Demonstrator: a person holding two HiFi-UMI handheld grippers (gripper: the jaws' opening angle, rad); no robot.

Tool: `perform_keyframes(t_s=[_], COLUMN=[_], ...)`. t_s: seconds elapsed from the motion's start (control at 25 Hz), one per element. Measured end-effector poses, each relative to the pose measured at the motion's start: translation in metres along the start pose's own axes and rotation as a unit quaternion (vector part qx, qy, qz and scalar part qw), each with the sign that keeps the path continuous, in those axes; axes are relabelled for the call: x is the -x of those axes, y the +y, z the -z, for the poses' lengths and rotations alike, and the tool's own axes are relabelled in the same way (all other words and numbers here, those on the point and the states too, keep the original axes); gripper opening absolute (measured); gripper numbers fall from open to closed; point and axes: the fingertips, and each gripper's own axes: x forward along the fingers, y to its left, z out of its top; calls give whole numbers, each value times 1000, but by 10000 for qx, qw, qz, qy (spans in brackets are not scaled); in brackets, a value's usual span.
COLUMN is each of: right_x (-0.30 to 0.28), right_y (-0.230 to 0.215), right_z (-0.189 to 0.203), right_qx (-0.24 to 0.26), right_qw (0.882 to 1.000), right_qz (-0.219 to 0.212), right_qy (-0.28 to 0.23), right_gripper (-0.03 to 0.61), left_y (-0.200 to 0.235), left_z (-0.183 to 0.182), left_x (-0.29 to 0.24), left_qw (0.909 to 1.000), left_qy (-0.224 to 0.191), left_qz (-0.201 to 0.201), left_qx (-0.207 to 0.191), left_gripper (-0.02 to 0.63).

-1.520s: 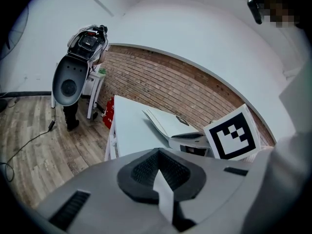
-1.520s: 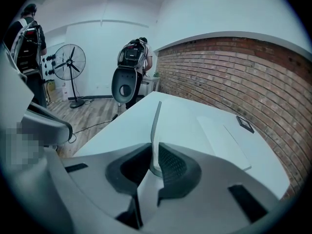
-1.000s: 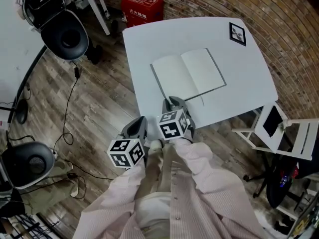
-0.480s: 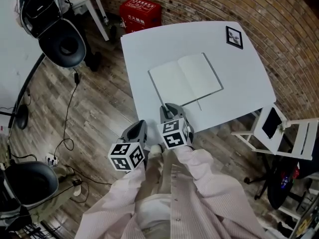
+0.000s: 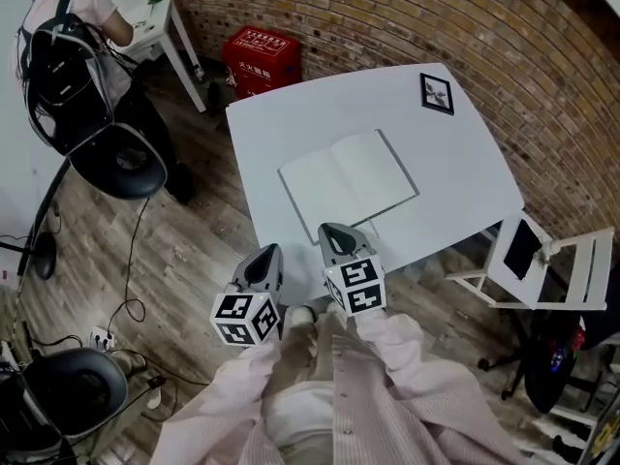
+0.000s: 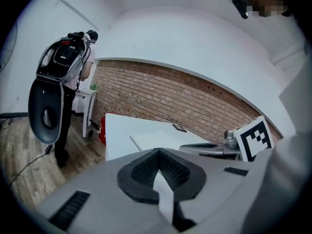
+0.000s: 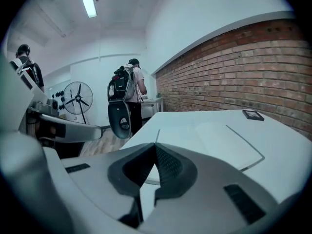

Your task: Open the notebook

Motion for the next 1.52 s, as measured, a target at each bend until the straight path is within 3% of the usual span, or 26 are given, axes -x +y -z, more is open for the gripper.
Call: perform_keyframes(t_s=[0.4,0.64,1.04,1.52], right_x=[32,46,68,90], right_y=[-24,-47,-60,-78], right_z=[-33,-61,-86,-123], right_qx=[-585,-825,-555,-489], right_qw=[9950,9900,9869,9784], right_qz=[-53,-76,-359,-332], right_qy=[-805,-1137,-1469,-1979], right_gripper=[3,3,3,3], left_y=[-21,-25,-22,-19], left_z=[-37,-67,-97,-129], left_x=[-2,-8,-4,5], left_qw=[9966,9942,9890,9819], left_qy=[-491,-666,-990,-1306], left_qz=[255,188,59,-18], left_qx=[-616,-818,-1098,-1372], left_gripper=[-8,-8,-8,-8])
